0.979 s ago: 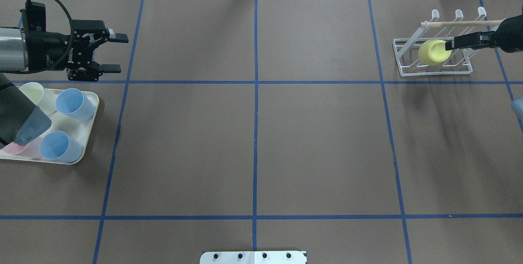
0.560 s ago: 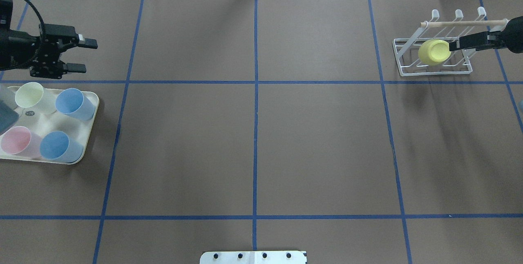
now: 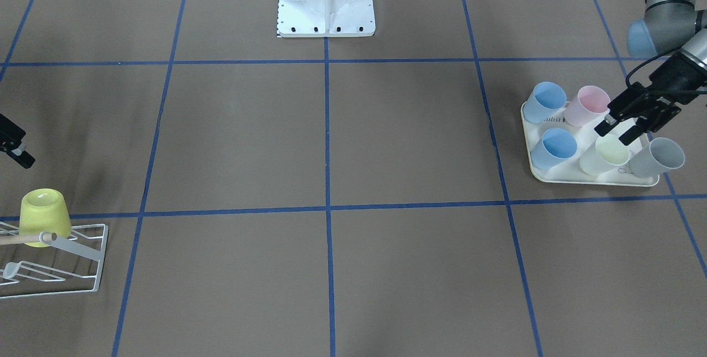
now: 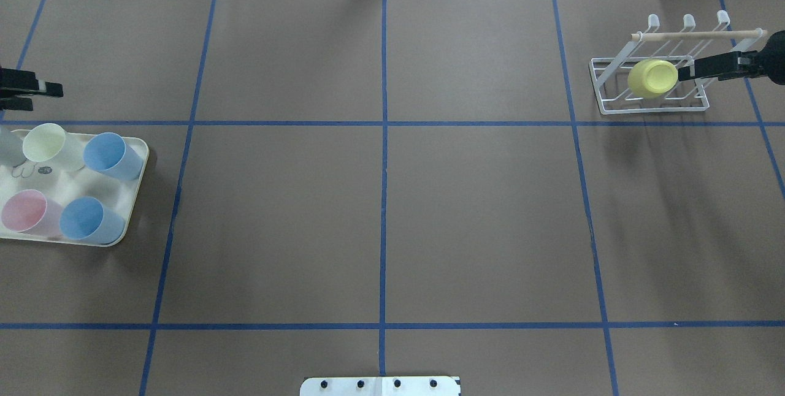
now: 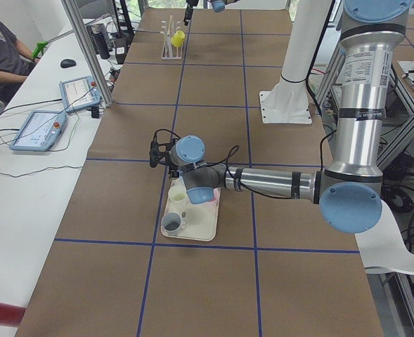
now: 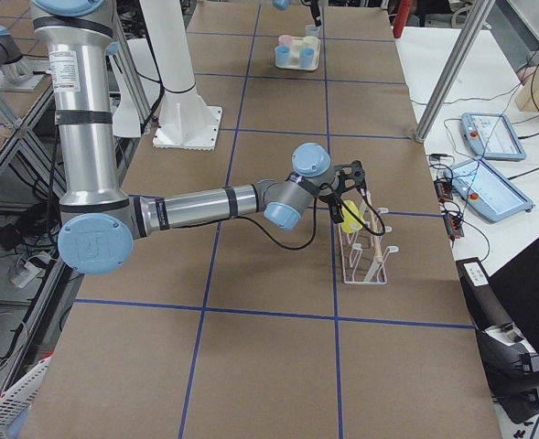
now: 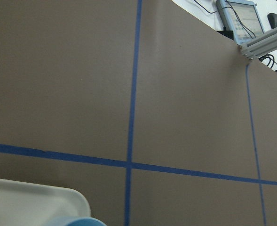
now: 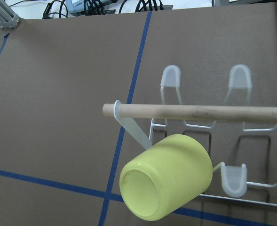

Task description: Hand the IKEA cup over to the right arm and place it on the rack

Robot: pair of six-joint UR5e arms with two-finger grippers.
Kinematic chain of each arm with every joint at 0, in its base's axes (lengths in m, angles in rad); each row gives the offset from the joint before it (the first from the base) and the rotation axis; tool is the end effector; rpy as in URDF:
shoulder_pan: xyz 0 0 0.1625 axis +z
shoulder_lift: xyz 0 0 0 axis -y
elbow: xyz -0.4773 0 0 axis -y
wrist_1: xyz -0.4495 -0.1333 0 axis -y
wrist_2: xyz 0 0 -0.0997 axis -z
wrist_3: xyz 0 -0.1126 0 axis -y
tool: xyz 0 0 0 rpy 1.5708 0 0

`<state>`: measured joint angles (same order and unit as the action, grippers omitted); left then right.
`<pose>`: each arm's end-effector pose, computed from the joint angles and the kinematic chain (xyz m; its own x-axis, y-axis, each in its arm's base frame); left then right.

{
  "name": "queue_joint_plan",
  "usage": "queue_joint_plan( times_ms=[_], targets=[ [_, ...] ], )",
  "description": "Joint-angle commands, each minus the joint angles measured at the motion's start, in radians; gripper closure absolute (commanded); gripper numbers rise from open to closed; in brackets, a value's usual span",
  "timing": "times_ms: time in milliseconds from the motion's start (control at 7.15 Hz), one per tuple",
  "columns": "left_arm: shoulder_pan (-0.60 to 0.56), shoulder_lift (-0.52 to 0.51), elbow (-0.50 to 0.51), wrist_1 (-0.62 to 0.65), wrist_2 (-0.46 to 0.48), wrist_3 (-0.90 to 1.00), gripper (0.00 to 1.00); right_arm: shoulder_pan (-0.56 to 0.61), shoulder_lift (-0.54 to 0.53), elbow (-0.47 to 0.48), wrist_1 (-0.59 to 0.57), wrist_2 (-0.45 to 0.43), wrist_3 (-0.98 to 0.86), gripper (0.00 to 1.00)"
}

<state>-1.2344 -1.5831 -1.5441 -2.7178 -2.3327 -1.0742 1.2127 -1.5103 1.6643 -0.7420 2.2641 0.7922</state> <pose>0.1362 -0.5577 0.5905 0.3502 0.0428 -0.9357 0.3523 0.9196 0.1739 -0.1530 -0.5838 0.5351 0.5134 -0.1692 0.8413 -0.2436 0.9113 0.3320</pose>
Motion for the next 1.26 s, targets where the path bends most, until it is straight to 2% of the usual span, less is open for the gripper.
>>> queue_joint_plan(
  times_ms=[0,140,420,839,1119],
  targets=[
    [-0.109,0.052,0.010,0.209,0.038,0.434,0.00,-0.002,-0.001,-0.001,0.001,0.002,0.001,0.02],
    [-0.114,0.080,0.040,0.239,0.091,0.577,0.00,-0.002,-0.001,-0.005,0.001,0.000,-0.001,0.02],
    [-0.109,0.065,0.184,0.245,0.092,0.599,0.00,-0.002,-0.011,-0.003,0.003,0.000,-0.001,0.02],
    [-0.105,0.049,0.194,0.297,0.090,0.592,0.00,-0.002,-0.018,0.017,0.003,0.009,-0.001,0.02],
    [-0.085,0.037,0.193,0.352,0.087,0.592,0.03,-0.002,-0.040,0.025,0.001,0.050,-0.001,0.02]
  ],
)
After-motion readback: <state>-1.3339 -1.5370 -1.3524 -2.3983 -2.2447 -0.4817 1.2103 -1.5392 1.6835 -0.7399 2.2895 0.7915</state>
